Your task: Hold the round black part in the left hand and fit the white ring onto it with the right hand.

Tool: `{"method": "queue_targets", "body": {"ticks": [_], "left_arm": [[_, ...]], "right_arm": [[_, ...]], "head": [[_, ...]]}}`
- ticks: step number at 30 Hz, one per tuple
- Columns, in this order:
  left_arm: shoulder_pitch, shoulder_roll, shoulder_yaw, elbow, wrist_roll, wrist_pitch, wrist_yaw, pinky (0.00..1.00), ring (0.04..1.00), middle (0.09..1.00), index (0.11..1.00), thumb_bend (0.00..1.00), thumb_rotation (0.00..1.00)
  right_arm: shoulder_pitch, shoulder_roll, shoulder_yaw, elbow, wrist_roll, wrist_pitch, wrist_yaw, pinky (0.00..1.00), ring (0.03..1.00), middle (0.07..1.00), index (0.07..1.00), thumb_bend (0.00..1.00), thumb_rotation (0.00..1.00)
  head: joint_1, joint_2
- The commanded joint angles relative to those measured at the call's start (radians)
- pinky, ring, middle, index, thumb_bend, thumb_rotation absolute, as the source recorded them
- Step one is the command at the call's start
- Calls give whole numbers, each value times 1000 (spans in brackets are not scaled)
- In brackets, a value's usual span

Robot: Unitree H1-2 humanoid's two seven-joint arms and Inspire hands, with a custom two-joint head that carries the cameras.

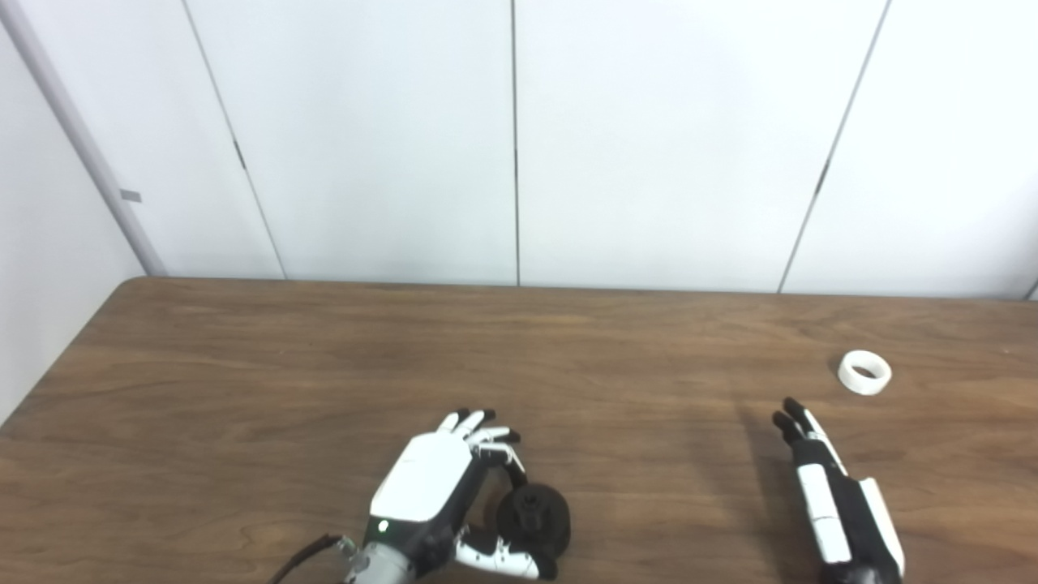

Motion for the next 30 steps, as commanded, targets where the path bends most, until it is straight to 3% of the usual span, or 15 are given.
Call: {"method": "queue_targets", "body": {"ticks": [1,13,25,30], "left_arm": [[4,-10,-7,-22,25,-40,27,1000,957,832,484,524,52],[75,-24,-16,47,60,-142,102,1000,949,830,485,523,51],[105,-29,-18,101,82,-191,188,1000,937,822,486,523,49],[104,-30,-18,116,92,-202,208,1000,928,817,486,523,50]], "right_arm": [[-18,11,7,-53,-5,1,-2,1000,949,918,925,612,1000],[-10,21,8,-97,-2,40,0,1000,974,926,921,602,1000],[-8,-2,-9,-127,-15,54,1,981,963,933,904,578,998],[-29,-31,-18,-147,-119,82,-25,861,901,911,848,578,751]], "head": [[-19,16],[-78,60],[-105,84],[-120,86]]}}
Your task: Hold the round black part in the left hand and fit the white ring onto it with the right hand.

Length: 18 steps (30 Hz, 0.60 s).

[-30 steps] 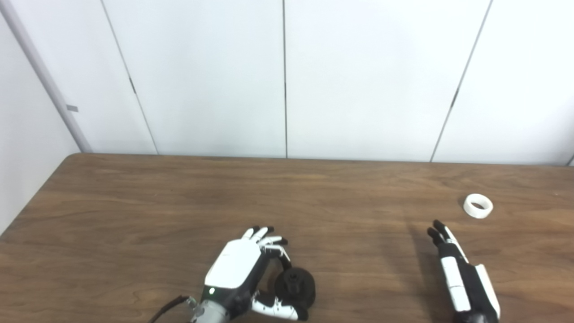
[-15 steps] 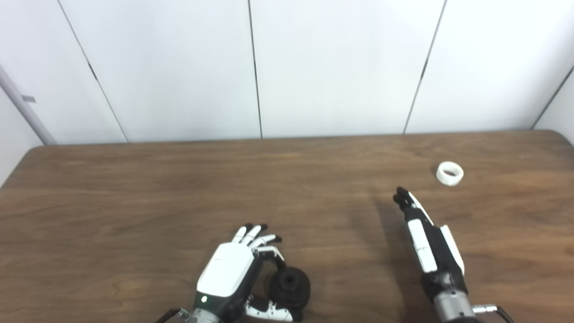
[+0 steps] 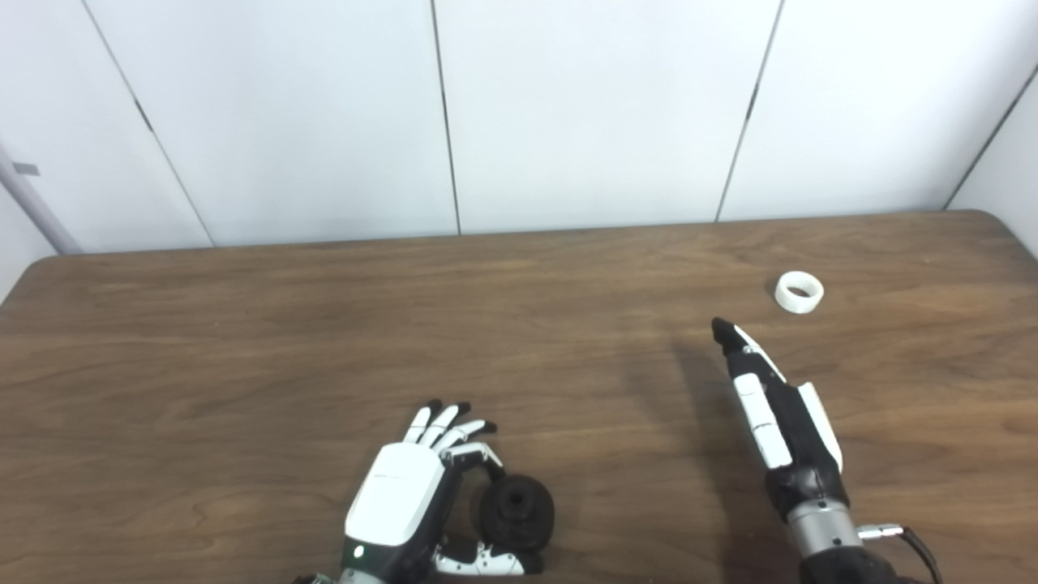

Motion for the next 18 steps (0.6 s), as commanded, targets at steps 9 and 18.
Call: {"method": "queue_targets", "body": {"ticks": [9,18], "left_arm": [[5,7,-3,18,40,-6,-6,1000,934,811,485,523,51],[9,25,9,15,25,-22,-7,1000,935,815,485,523,50]], "right_arm": [[-113,-102,-49,-82,-148,72,-9,898,905,877,767,716,362],[-222,-224,-69,-50,-269,157,25,954,936,912,733,808,233]], "head": [[-43,-8],[-131,-17]]}}
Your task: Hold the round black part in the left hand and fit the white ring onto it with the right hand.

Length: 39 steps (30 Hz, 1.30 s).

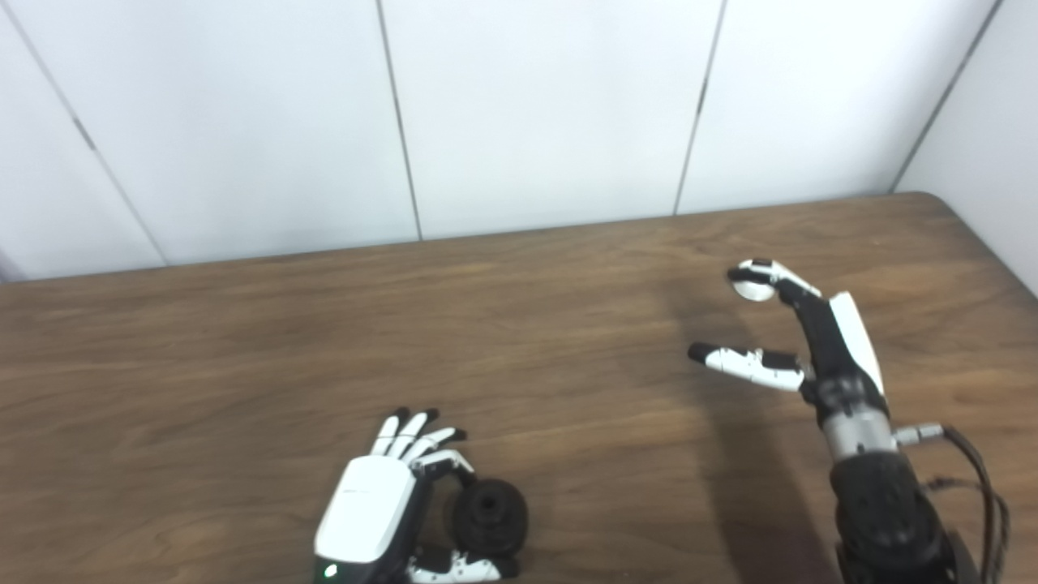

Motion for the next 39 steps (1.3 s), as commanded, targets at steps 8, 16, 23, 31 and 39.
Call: {"method": "queue_targets", "body": {"ticks": [8,16,23,31,39], "left_arm": [[17,36,26,-13,-3,-20,-39,1000,921,807,485,523,49],[22,43,46,-36,-12,-21,-76,1000,910,797,484,523,49],[29,44,60,-56,-20,-21,-103,1000,909,792,484,523,49],[35,45,66,-68,-20,-23,-114,1000,909,793,484,523,49],[39,39,72,-83,-22,-21,-125,1000,907,792,484,523,48]], "right_arm": [[-158,-133,11,104,-106,24,29,951,945,917,721,828,246],[-264,-195,43,270,-142,-1,35,962,948,916,700,854,211],[-334,-220,52,426,-122,-13,40,997,951,910,704,853,219],[-387,-245,78,533,-123,3,62,997,959,917,700,848,233],[-438,-261,113,635,-132,20,67,924,949,888,696,867,225]], "head": [[-94,-6],[-148,1],[-160,4],[-161,10],[-160,11]]}}
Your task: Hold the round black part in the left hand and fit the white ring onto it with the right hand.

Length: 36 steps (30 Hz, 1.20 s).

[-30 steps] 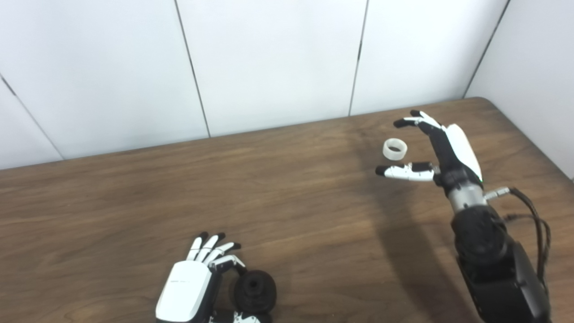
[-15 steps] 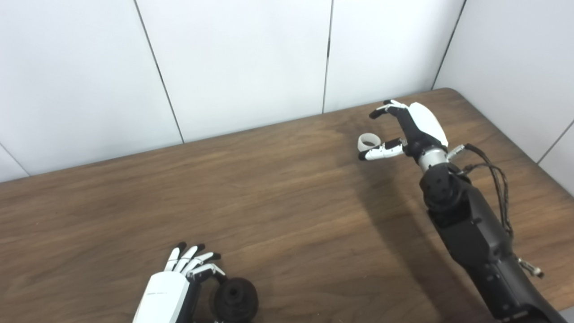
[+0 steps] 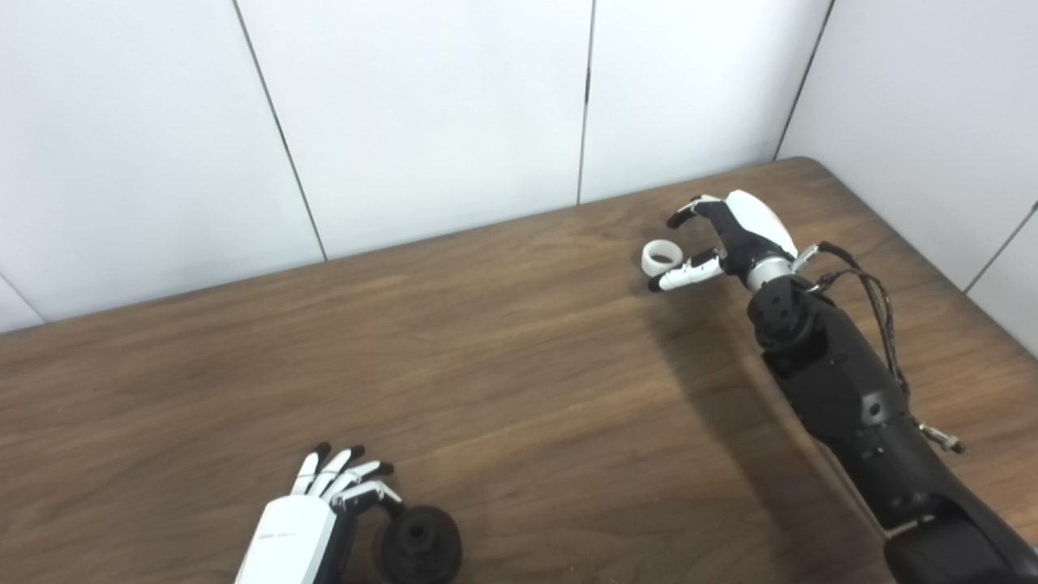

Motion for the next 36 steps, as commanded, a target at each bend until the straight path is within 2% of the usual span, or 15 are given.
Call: {"method": "queue_targets", "body": {"ticks": [1,10,16,36], "left_arm": [[8,12,8,-14,10,4,-12,1000,908,793,484,523,49],[14,6,9,-24,19,9,-23,1000,908,791,484,523,50],[19,3,9,-25,21,9,-22,1000,910,790,484,523,50],[28,-3,7,-32,24,10,-24,1000,908,789,484,523,50]], "right_arm": [[-55,-27,7,-2,-18,-1,-21,926,944,883,692,867,222],[-86,-31,33,66,-18,-14,-33,945,929,883,685,876,222],[-102,-37,35,104,-6,-9,-27,997,933,889,684,861,223],[-106,-33,38,102,14,16,-5,1000,930,875,669,838,209]], "head": [[0,1],[8,1],[14,0],[22,7]]}}
